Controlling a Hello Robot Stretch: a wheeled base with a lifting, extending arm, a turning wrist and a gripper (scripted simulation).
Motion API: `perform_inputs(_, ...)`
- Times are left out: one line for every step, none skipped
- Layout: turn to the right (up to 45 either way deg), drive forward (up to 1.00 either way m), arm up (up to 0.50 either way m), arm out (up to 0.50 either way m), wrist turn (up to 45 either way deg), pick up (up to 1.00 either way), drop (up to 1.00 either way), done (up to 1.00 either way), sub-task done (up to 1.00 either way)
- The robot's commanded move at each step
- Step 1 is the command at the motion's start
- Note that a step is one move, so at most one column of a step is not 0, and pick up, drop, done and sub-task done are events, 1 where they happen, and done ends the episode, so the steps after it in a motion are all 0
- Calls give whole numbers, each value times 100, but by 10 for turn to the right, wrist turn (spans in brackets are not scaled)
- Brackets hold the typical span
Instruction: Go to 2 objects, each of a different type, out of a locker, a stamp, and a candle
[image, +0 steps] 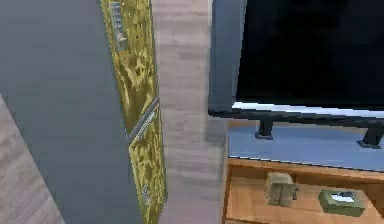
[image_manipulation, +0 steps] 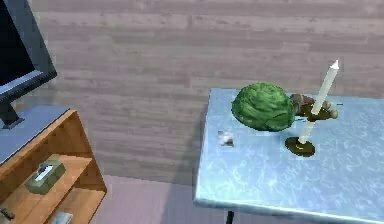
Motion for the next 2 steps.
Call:
perform_inputs(-240, 0, 0, 0, 0, 0, 0, 0, 0)
perform_inputs(0, 0, 0, 0, 0, 0, 0, 100, 0)
